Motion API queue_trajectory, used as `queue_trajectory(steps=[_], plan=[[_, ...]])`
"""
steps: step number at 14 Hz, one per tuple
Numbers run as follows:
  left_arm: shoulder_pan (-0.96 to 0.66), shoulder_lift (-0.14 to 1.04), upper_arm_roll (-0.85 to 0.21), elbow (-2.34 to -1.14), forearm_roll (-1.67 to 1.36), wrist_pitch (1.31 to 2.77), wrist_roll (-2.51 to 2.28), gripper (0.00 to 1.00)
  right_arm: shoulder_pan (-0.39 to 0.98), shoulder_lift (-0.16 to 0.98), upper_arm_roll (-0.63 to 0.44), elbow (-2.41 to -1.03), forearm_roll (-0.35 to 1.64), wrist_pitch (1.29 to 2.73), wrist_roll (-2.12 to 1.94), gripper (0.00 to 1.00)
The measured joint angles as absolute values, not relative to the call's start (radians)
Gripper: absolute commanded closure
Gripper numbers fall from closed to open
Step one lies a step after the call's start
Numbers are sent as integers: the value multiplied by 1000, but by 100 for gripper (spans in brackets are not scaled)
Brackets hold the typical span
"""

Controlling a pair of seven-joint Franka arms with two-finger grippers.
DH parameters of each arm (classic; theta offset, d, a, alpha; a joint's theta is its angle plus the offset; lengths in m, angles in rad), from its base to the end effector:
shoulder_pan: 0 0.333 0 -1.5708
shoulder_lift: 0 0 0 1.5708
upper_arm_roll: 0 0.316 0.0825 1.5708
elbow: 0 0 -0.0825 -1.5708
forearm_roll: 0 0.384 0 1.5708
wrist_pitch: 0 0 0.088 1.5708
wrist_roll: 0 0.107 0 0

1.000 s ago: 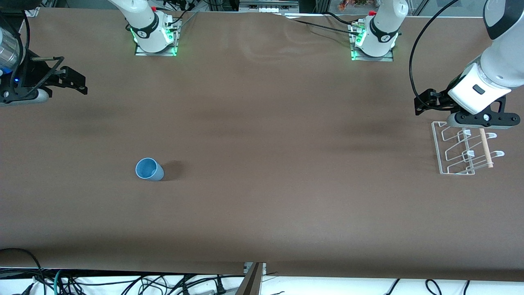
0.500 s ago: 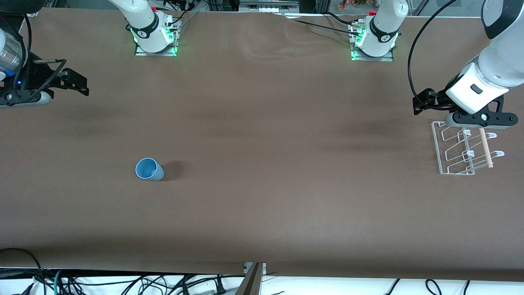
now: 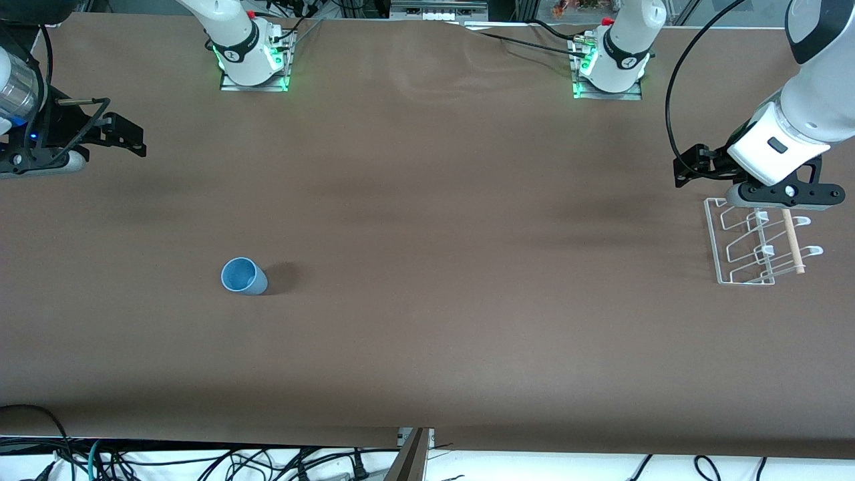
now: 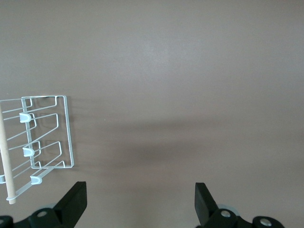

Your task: Transfer cup to left arm and place on rack

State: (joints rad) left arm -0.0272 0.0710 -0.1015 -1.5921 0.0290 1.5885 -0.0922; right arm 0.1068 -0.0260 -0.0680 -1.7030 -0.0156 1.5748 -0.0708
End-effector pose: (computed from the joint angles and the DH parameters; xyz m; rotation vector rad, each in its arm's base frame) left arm 0.5703 -0.0688 0.5761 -3.1092 0.0592 0.1110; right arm 0.5412 0.0189 0.5769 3.1205 0.1727 -0.1603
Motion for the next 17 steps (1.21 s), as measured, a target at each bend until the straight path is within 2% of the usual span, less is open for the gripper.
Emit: queue_trajectory(steps=[4, 8, 10, 17], plan=[[-27, 71, -102, -1592, 29, 1588, -92, 0, 113, 64, -65, -1706, -15, 1686, -72, 0], [-27, 71, -102, -1592, 29, 1588, -92, 0, 159, 269, -61, -1717, -15, 1869, -72, 0], [-27, 71, -102, -1592, 29, 1588, -92, 0, 172, 350, -61, -1714, -15, 1916, -73, 0], [-27, 71, -102, -1592, 29, 1588, -92, 0, 160, 433, -70, -1710, -15, 2045, -110, 0]])
